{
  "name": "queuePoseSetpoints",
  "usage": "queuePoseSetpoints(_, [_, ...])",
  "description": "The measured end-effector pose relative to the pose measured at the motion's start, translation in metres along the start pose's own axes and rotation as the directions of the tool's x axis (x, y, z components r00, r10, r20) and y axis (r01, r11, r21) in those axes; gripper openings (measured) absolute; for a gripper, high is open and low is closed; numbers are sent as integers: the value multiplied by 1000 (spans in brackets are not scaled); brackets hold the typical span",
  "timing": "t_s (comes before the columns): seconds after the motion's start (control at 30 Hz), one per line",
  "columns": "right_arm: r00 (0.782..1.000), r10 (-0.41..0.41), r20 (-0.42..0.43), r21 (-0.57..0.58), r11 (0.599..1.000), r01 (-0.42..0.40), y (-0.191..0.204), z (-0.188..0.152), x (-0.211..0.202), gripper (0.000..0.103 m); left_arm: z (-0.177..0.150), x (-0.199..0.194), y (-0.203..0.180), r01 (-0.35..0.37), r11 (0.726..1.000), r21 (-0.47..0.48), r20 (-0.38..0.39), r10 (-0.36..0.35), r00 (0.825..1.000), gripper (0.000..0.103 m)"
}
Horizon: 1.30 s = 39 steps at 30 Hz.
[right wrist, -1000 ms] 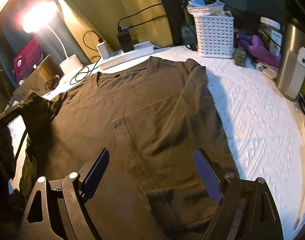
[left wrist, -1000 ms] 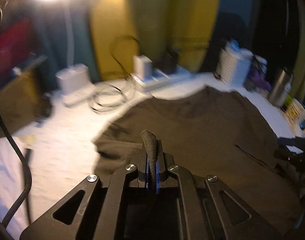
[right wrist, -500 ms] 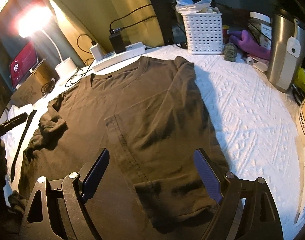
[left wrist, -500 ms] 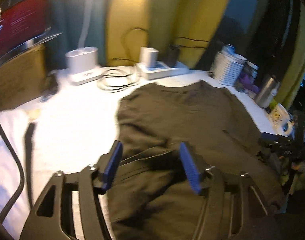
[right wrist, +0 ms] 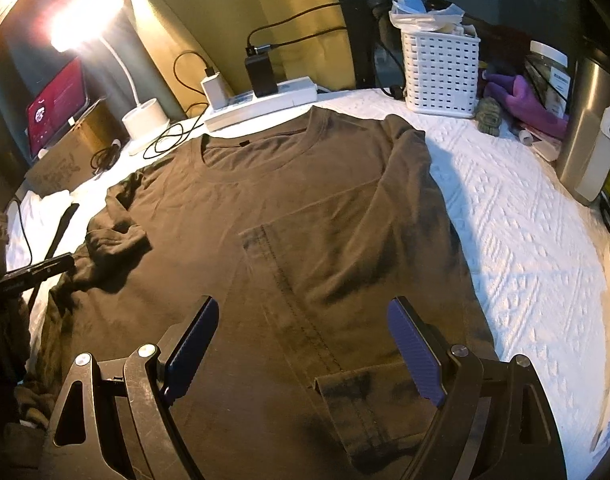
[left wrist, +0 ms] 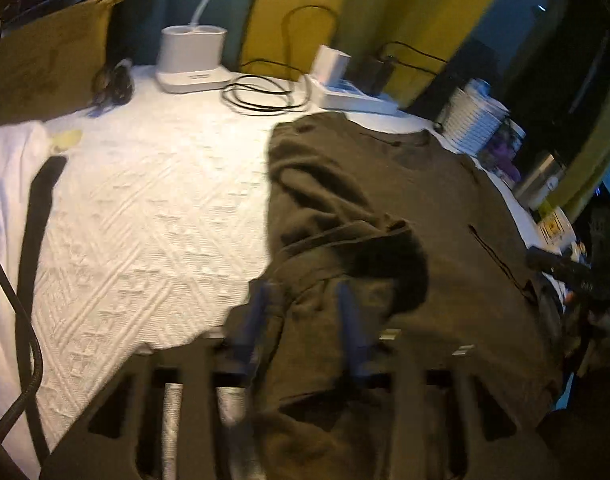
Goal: Fold small clothes
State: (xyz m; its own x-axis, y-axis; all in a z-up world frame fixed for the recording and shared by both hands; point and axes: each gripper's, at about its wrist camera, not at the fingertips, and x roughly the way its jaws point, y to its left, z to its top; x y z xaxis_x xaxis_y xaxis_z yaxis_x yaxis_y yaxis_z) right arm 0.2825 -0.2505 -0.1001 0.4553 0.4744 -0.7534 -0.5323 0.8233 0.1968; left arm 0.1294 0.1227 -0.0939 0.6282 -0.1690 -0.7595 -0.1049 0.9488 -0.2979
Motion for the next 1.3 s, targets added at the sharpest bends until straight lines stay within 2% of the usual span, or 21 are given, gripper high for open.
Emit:
queuePoseSetpoints(0.07, [1000,-1,1,-3,1000,1,1,0,-1,88,-2,-2,-6,8,1000,20,2,-8,1000,4])
queuePoseSetpoints(0.17, [1000,1,10,-10,1000,-1,2,-1,-4,87,-2,-13,-16,-25,998,64,56,21,998,3])
queuePoseSetpoints(0.3, [1000,-2,15,-8,1000,2,2,-3,-8,88,-3,-19,-26,-6,995,98,69,-1,998,1])
queuePoseSetpoints(0.37, [1000,-2,18,-5,1000,2,2,-5,-10,88,-1,-17,-21,-40,996,82,65,34,997,1])
queuePoseSetpoints(0.43, [1000,-2,22,-4,1000,2,2,-6,-12,88,1,-10,-7,-106,994,31,49,104,993,3])
queuePoseSetpoints(0.47, [1000,-2,24,-3,1000,2,1,-7,-13,87,2,-7,1,-130,992,8,40,129,991,8])
queuePoseSetpoints(0.5, [1000,-2,25,-3,1000,2,1,-7,-13,88,4,-3,9,-144,989,-14,36,145,989,27])
queuePoseSetpoints(0.57, [1000,-5,23,0,1000,5,0,-7,-13,87,5,2,17,-154,987,-41,36,155,987,47])
queuePoseSetpoints(0.73, [1000,-10,19,12,1000,9,-4,-8,-11,87,2,19,15,-163,987,6,-3,163,987,47])
queuePoseSetpoints(0.77, [1000,-10,20,13,1000,9,-5,-8,-11,87,1,21,11,-177,983,38,8,177,984,46])
queuePoseSetpoints(0.87, [1000,-10,19,15,1000,9,-5,-8,-10,88,1,22,5,-184,980,68,-3,185,983,10])
queuePoseSetpoints(0.93, [1000,-8,19,14,1000,8,-5,-7,-10,88,0,20,2,-189,979,82,0,189,982,4])
queuePoseSetpoints(1.13, [1000,-5,25,9,1000,5,-3,-8,-12,88,1,-10,-15,-203,974,103,94,193,977,4])
queuePoseSetpoints(1.23, [999,-8,33,11,1000,7,-3,-9,-15,87,3,-27,-29,-180,974,134,136,162,977,4])
queuePoseSetpoints(1.3, [999,-7,38,11,1000,7,-4,-10,-17,88,2,-35,-43,-134,978,163,142,111,984,4])
